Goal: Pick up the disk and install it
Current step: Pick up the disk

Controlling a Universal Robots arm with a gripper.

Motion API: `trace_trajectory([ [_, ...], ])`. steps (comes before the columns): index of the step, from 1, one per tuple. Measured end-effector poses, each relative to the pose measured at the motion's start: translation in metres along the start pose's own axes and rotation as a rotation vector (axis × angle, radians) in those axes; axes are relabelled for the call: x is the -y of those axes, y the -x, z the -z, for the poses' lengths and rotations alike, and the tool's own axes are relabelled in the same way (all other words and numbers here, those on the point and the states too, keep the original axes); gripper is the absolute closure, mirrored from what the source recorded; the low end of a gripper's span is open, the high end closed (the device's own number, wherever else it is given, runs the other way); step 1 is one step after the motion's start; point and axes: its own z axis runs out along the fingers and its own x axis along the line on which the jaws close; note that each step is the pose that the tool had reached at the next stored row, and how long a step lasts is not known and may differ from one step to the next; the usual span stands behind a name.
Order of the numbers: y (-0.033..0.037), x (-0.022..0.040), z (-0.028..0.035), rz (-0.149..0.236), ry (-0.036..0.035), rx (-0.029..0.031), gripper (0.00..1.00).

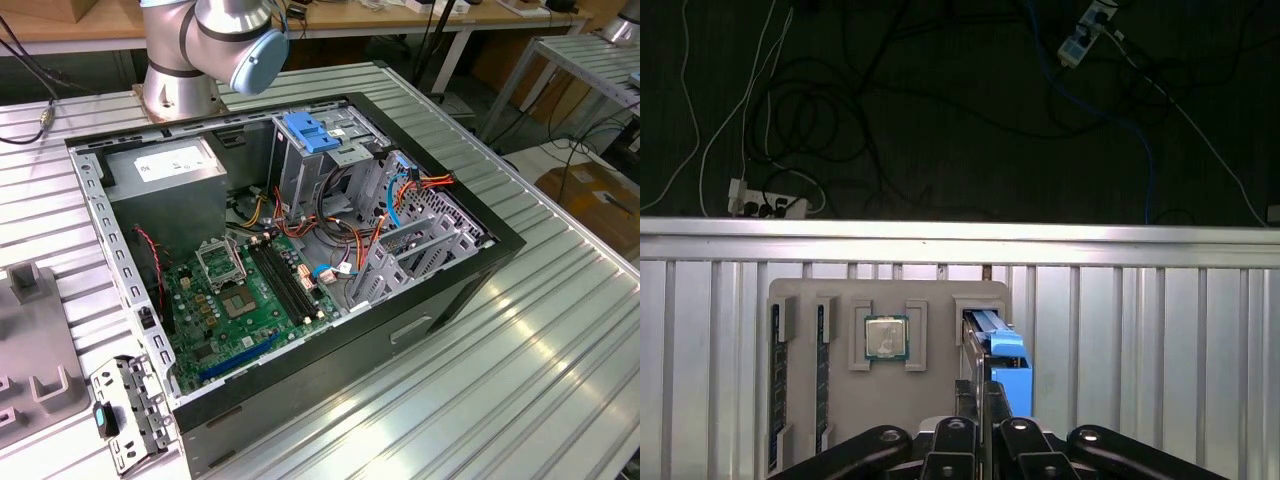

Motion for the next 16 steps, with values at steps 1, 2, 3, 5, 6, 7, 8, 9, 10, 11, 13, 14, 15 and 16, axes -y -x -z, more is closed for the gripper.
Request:
trace_trajectory([
  [1,0.0000,0.0000,0.0000,0.000,0.0000,0.0000,0.81],
  [2,0.0000,0.0000,0.0000,0.000,0.0000,0.0000,0.81],
  [3,0.0000,0.0000,0.0000,0.000,0.0000,0.0000,0.75],
  [5,0.0000,0.0000,0.0000,0.000,0.0000,0.0000,0.75],
  [6,0.0000,0.0000,0.0000,0.000,0.0000,0.0000,0.75],
  [7,0.0000,0.0000,0.0000,0.000,0.0001,0.0000,0.75],
  [8,0.0000,0.0000,0.0000,0.000,0.0001,-0.0001,0.73],
  [9,0.0000,0.0000,0.0000,0.000,0.0000,0.0000,0.73],
  [10,0.0000,0.0000,-0.0001,0.000,0.0000,0.0000,0.67],
  [11,0.0000,0.0000,-0.0001,0.000,0.0000,0.0000,0.67],
  [13,0.0000,0.0000,-0.0001,0.000,0.0000,0.0000,0.67],
  [14,0.0000,0.0000,-0.0001,0.000,0.0001,0.0000,0.67],
  [15,0.0000,0.0000,-0.0001,0.000,0.0000,0.0000,0.67],
  [16,0.0000,0.0000,-0.0002,0.000,0.0000,0.0000,0.67],
])
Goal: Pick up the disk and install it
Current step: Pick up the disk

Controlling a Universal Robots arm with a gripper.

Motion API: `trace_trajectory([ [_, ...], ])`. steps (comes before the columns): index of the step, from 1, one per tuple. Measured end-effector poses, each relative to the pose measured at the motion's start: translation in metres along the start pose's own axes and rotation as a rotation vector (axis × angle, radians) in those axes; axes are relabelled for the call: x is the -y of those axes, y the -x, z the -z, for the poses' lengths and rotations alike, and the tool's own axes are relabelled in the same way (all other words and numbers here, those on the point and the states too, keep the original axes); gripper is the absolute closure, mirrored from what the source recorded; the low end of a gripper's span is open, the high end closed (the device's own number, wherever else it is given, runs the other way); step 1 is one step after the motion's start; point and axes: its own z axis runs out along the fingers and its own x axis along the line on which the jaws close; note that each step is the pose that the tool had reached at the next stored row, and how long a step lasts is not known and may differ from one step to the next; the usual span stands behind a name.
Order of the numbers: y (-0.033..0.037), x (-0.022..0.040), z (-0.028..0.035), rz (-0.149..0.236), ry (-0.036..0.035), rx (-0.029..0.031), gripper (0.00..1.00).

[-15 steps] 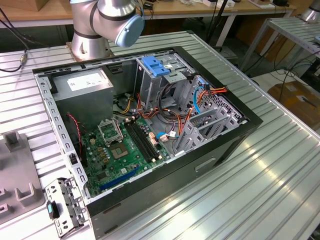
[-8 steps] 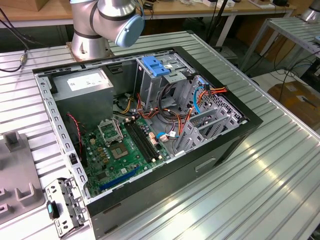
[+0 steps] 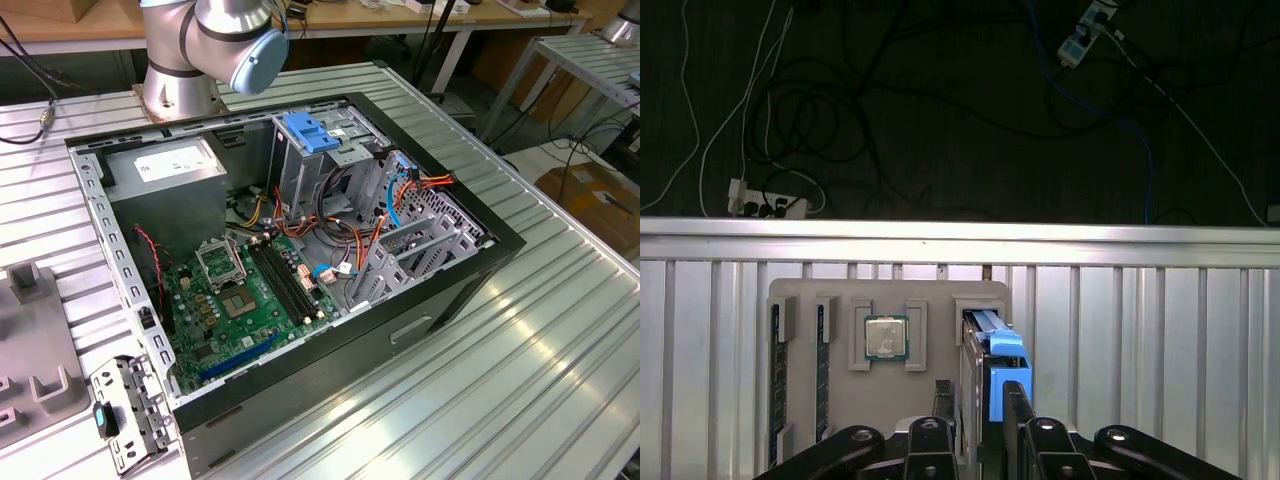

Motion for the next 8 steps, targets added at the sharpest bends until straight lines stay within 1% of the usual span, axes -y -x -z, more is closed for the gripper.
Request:
trace_trajectory([
  [8,0.0006,0.0000,0.0000,0.000,0.0001,0.0000,0.67],
])
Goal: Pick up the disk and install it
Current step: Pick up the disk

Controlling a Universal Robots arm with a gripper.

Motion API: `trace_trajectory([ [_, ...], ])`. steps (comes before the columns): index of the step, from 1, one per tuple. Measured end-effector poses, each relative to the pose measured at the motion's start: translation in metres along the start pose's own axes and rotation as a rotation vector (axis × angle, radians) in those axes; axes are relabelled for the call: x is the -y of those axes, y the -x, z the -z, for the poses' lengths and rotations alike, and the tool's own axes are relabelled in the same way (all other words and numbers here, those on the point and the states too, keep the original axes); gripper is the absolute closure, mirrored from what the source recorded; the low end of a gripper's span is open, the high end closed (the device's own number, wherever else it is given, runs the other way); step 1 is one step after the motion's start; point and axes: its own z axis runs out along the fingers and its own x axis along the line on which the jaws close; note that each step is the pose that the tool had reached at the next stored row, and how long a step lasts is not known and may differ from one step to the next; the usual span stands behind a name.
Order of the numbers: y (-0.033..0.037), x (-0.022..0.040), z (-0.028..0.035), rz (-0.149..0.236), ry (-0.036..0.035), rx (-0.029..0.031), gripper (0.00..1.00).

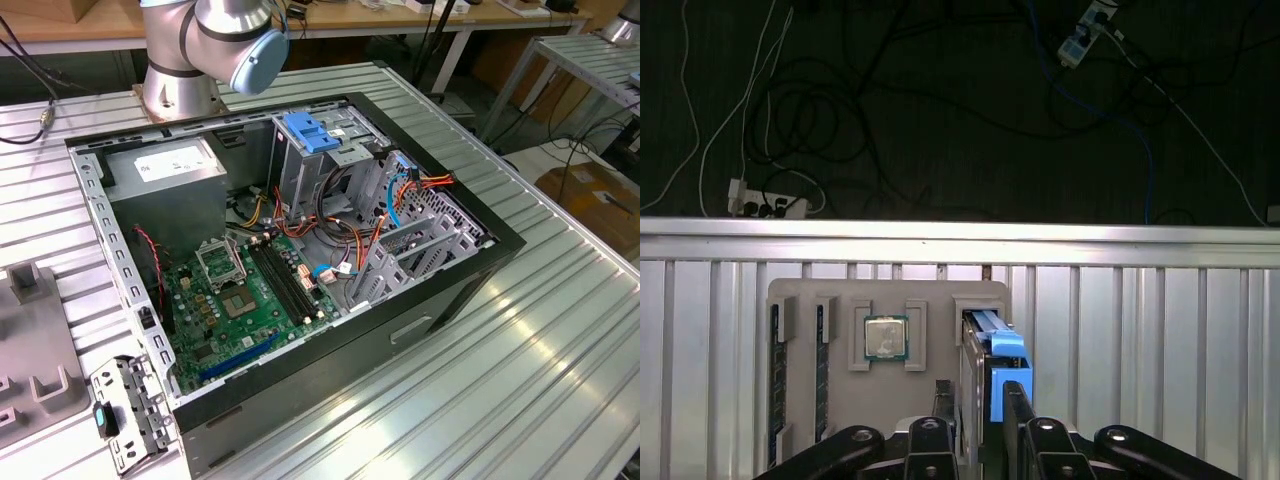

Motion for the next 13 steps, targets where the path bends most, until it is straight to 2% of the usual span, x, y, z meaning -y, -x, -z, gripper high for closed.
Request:
trace_trajectory([
  [13,0.0033,0.0000,-0.0001,0.000,-0.0001,0.0001,0.67],
])
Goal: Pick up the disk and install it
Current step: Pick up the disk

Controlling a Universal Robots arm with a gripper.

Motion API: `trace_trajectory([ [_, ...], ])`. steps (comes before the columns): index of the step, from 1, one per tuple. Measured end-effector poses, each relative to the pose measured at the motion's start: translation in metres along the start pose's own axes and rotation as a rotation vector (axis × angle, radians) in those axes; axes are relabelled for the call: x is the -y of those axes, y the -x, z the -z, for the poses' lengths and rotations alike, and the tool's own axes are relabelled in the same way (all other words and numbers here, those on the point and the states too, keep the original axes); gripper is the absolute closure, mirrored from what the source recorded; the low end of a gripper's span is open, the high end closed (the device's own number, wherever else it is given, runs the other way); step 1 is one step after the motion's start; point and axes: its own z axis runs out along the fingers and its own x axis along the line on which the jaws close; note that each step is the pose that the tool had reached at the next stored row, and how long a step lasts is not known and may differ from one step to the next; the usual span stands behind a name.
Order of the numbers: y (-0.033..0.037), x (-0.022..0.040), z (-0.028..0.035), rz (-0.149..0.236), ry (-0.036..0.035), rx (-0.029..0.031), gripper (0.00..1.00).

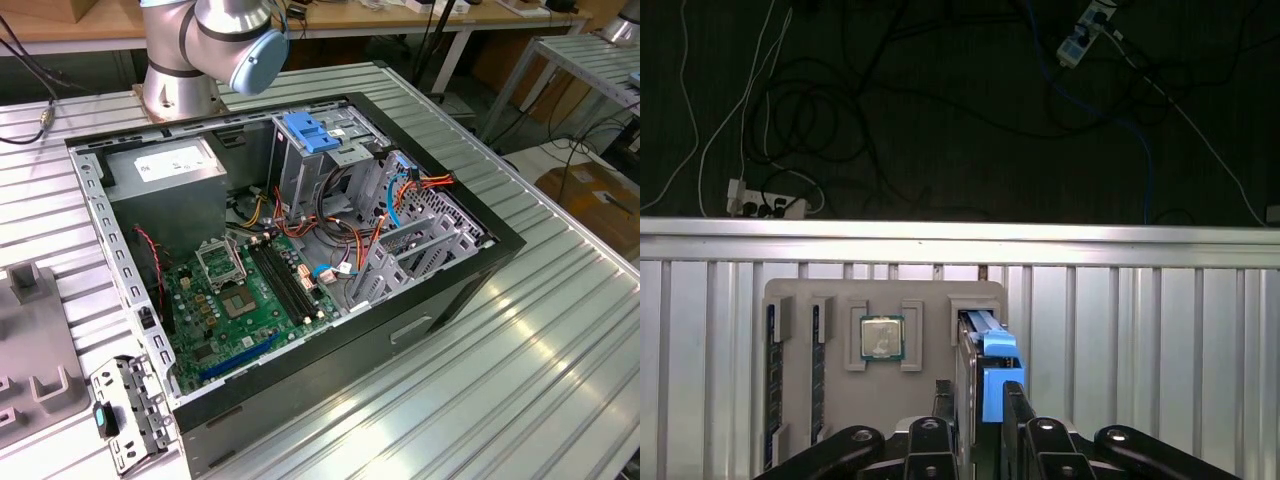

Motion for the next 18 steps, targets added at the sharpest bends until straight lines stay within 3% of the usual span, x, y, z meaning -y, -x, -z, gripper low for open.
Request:
trace_trajectory([
  [7,0.0002,0.0000,-0.0001,0.000,-0.0002,-0.0009,0.67],
  [10,0.0005,0.0001,-0.0019,-0.001,-0.0034,-0.0019,0.67],
  [18,0.0004,0.0015,-0.0091,-0.065,-0.0050,0.0002,0.67],
])
